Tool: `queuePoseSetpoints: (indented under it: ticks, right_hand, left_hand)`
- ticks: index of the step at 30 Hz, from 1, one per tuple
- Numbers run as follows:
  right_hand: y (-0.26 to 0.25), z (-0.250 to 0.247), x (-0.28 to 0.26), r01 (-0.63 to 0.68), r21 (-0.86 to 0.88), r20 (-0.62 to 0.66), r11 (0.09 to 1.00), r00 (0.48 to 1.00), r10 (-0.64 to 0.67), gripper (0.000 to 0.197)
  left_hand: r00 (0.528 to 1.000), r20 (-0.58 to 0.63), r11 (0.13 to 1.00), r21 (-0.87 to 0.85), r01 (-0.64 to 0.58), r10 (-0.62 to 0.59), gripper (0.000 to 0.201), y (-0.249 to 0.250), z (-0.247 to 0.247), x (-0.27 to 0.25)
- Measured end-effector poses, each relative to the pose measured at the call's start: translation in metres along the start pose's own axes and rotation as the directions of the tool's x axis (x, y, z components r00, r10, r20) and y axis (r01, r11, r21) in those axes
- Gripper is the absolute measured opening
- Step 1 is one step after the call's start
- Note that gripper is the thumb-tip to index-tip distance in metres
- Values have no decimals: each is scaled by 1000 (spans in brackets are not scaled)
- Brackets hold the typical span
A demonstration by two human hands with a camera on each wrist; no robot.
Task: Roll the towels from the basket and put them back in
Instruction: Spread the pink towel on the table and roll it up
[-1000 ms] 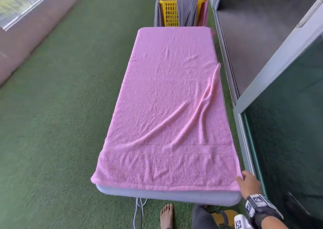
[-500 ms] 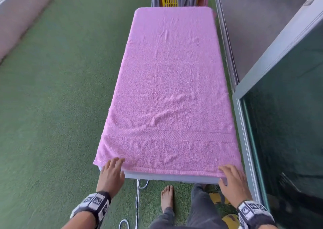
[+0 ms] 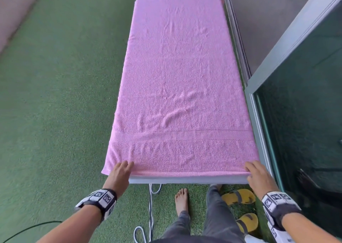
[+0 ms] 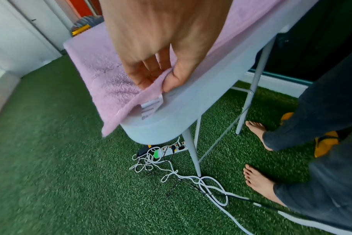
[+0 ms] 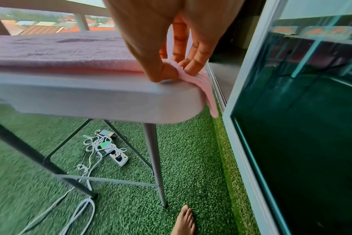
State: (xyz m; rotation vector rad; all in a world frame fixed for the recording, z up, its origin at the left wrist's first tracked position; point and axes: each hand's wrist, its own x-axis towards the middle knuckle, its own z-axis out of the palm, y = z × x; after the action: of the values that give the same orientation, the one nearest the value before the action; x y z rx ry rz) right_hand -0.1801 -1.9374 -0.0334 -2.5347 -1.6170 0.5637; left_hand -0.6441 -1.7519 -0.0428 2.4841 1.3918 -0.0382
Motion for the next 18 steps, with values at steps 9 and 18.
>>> queuePoseSetpoints:
  ticks: [9,18]
  right_hand:
    - [6,-1,-20,-150,193,-138,970,974,178,17]
    - [5,-4,-10,-228,-36,-159,973,963,220,8]
  left_hand:
    - [971,-186,986,-106,132,-150,29,-2,-10,-23]
    - [932,-48,933,2,359,-359,9,2,-11,-18]
